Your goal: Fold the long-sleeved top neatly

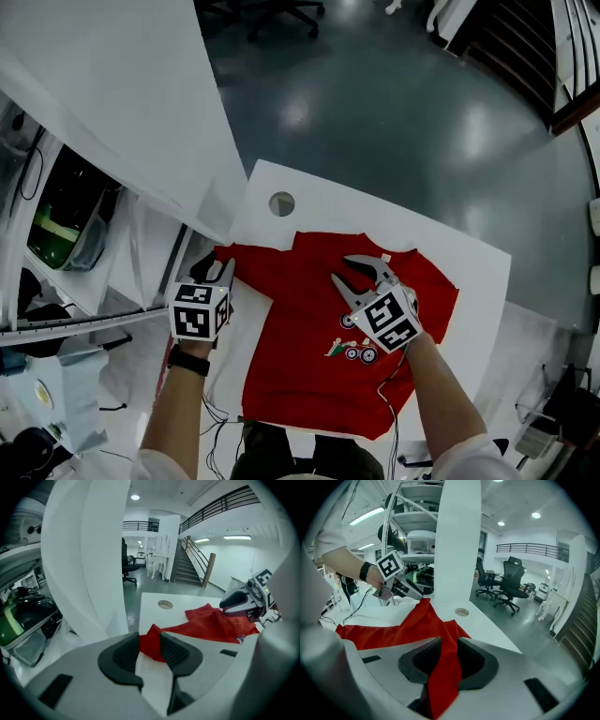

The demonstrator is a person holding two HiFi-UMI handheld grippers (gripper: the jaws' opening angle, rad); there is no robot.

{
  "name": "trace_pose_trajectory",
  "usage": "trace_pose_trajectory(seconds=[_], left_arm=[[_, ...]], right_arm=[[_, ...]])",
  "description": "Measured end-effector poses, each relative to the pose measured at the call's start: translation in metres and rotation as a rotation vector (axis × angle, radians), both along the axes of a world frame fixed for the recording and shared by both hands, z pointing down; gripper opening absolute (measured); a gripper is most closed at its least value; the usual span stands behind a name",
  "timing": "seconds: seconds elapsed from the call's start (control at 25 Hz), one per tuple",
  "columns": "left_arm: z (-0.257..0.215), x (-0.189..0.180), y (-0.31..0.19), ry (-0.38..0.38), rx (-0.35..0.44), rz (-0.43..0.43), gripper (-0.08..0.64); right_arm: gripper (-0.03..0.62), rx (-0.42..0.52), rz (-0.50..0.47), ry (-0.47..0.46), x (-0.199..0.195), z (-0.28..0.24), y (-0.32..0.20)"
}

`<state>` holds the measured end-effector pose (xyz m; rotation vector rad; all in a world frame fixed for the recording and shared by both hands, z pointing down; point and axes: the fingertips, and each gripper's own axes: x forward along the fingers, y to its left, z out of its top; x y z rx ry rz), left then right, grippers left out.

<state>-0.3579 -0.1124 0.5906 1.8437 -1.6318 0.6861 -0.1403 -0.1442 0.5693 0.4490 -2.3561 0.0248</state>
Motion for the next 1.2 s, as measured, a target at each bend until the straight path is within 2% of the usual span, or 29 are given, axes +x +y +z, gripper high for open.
trace_pose_trajectory(seconds=[0.24, 0.32, 0.36, 0.6, 0.88, 1.04, 1.2], left_arm=[[0.018, 0.0, -0.007, -0.033, -0.04, 0.032, 0.138], [0.02, -0.002, -0.008, -0.056, -0.042, 0.042, 0.093], [0.02, -0.003, -0.008, -0.071, -0.041, 0.047, 0.035], [0.011, -0.012, -0.002, -0.109, -0.012, 0.059, 0.018], [-0.041, -0.031, 0.001, -0.135, 0.13, 0.012, 0.017], [-0.087, -0.041, 0.0, -0.154, 0.235, -0.034, 0.017], [-0.135, -0.037, -0.008, -0.165, 0.34, -0.036, 0.017]], right_arm=[[0.12, -0.012, 0.022, -0.001, 0.003, 0.005, 0.0], [0.119, -0.013, 0.029, -0.012, 0.003, 0.005, 0.0], [0.117, -0.012, 0.034, -0.014, 0.003, 0.005, 0.0], [0.117, -0.016, 0.073, -0.036, 0.008, 0.0, 0.0], [0.114, -0.004, 0.112, -0.053, 0.024, -0.016, 0.001], [0.114, 0.006, 0.131, -0.063, 0.034, -0.029, 0.004], [0.114, 0.013, 0.145, -0.072, 0.042, -0.04, 0.007]])
